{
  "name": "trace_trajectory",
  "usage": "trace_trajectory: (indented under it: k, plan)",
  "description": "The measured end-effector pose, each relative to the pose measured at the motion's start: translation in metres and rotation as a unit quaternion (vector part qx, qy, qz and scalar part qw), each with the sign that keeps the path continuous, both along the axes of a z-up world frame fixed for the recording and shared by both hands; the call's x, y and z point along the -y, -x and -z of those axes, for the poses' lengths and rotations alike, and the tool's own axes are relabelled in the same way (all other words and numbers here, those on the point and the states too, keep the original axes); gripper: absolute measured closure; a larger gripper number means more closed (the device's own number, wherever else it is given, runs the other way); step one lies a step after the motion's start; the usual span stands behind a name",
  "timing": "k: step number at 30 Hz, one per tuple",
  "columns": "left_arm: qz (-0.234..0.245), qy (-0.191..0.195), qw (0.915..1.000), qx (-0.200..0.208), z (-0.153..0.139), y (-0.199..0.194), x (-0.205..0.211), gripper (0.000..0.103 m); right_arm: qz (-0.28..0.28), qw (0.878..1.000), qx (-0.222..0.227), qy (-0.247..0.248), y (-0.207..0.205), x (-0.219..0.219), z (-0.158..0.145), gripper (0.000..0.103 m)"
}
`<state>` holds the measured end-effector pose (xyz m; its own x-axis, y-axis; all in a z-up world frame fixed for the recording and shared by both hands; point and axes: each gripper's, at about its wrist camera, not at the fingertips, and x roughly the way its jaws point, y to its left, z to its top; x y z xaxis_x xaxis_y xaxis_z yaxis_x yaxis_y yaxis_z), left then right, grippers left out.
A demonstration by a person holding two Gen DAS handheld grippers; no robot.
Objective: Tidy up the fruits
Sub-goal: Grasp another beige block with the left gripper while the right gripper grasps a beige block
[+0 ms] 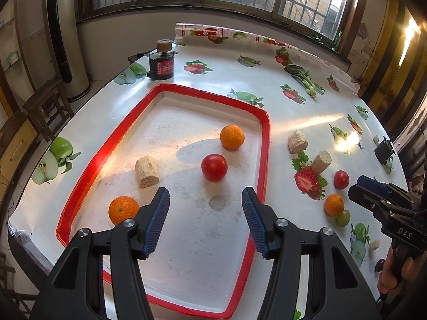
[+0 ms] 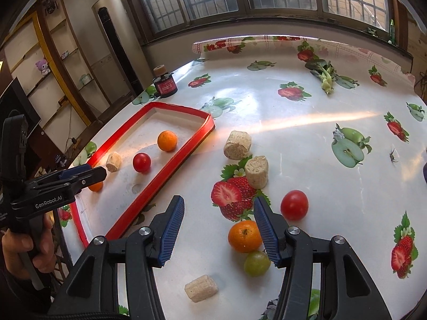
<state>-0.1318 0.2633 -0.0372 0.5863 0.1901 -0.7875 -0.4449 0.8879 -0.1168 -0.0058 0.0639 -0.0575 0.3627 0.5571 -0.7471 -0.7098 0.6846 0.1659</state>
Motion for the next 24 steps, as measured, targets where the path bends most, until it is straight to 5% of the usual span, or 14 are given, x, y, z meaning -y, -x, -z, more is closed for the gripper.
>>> trace_trajectory:
  k: [24]
  plan:
    - [0.043,0.008,0.999,0.01,-0.004,0.0,0.04,0.048,0.04,0.999,0.015,0.006,0.016,0.06,-0.005,0.045]
